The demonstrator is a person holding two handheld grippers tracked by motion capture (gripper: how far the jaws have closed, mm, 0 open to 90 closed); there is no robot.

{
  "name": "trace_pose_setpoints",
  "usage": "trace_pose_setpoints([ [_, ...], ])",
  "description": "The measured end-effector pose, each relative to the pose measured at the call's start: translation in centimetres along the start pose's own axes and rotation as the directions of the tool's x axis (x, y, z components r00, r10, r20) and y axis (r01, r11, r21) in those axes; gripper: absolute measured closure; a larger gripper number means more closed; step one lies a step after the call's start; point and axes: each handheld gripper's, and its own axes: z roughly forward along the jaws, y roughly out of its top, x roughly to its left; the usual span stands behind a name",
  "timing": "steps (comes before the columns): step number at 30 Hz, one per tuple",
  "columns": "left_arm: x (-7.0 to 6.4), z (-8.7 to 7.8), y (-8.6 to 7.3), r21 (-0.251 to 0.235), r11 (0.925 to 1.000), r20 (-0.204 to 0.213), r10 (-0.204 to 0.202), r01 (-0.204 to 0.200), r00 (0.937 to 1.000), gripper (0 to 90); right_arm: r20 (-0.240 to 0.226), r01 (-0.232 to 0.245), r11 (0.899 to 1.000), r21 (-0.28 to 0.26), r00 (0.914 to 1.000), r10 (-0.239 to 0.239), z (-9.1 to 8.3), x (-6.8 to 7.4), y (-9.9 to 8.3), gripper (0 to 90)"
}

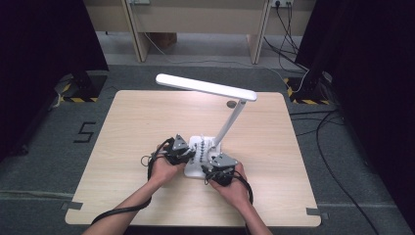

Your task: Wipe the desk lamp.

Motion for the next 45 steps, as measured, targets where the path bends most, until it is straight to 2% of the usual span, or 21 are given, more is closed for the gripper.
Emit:
trace_pose_setpoints([
  [7,-0.5,-0.6,-0.5,-0.003,0.9999,0.006,0.012,-0.012,0.9999,75.7,-0.022,-0.035,0.999,0.036,0.9991,0.035,-0.3,-0.6,0.6,44.6],
  [8,-0.5,-0.7,-0.6,-0.005,0.9998,0.009,0.018,-0.017,0.9998,75.7,-0.028,-0.049,0.998,0.037,0.9984,0.05,-0.7,-0.7,0.7,44.2],
  [15,-1.2,-1.4,-1.0,-0.002,0.9994,0.02,0.034,-0.034,0.9992,75.7,-0.039,-0.066,0.998,0.014,0.997,0.067,-2.2,-1.4,1.7,42.4],
  [21,-1.7,-2.1,-1.4,0.004,0.9987,0.04,0.051,-0.051,0.9979,75.7,-0.055,-0.048,0.999,0.012,0.9973,0.048,-2.5,-1.1,2.2,40.5],
  [26,-2.1,-2.6,-1.8,0.0,0.9987,0.065,0.051,-0.052,0.9966,75.7,-0.074,-0.01,1.0,0.009,0.9972,0.011,-2.5,-0.4,2.9,38.7],
  [32,-2.7,-3.2,-2.1,-0.001,0.9972,0.104,0.074,-0.074,0.9919,75.7,-0.077,0.016,1.0,-0.012,0.9968,-0.017,-2.7,-0.1,4.0,37.8],
  [34,-2.8,-3.4,-2.2,-0.001,0.997,0.116,0.077,-0.077,0.9902,75.7,-0.092,0.027,1.0,-0.008,0.9953,-0.028,-2.6,0.0,4.1,37.3],
  [38,-2.9,-3.5,-2.3,-0.003,0.9966,0.15,0.082,-0.082,0.9853,75.7,-0.127,0.051,0.999,0.018,0.9907,-0.049,-2.0,0.2,3.9,36.2],
  [45,-2.4,-3.5,-2.3,0.003,0.9969,0.174,0.077,-0.078,0.9818,75.6,-0.173,0.086,0.994,0.069,0.9823,-0.073,-1.2,0.2,3.2,35.6],
])
